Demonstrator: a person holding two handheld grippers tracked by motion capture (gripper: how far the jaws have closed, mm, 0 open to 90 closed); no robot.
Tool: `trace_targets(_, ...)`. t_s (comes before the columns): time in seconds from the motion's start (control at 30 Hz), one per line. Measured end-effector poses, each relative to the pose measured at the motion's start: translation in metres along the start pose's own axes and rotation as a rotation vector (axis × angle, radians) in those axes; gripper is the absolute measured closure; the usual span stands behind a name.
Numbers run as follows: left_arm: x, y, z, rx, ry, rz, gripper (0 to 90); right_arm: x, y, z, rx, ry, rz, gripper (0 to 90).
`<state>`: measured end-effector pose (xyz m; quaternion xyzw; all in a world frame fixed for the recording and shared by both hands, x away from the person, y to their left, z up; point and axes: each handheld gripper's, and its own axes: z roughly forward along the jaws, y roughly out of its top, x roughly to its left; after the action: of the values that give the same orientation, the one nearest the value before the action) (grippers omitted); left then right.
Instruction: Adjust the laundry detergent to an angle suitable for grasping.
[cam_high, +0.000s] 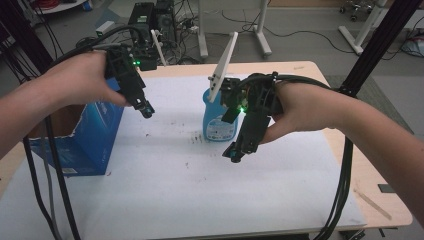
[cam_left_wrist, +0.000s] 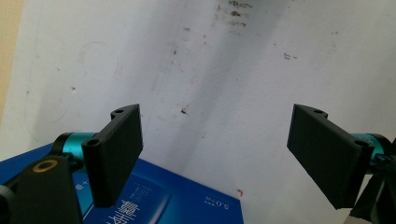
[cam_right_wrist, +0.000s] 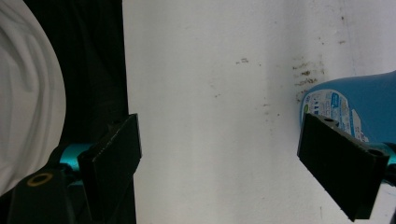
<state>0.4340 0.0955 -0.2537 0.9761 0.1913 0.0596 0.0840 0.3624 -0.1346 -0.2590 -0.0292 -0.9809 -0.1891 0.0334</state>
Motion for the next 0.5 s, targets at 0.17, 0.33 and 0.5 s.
trace_targets(0.17, 0.0005, -0.0004, 0.0007, 0.004, 0.001, 0.003, 18.4, -0.0004, -0.0002, 0.0003, 0.004, -0.002, 0.001, 13.2)
trace_targets(0.33, 0.0002, 0.0001, 0.0008, 0.001, 0.000, 0.001, 18.4, -0.0005, 0.0006, 0.0012, 0.001, 0.000, -0.001, 13.2)
trace_targets(0.5, -0.0001, 0.0002, 0.0007, 0.005, -0.001, 0.001, 18.4, -0.0012, 0.0005, 0.0014, 0.001, 0.003, -0.001, 13.2)
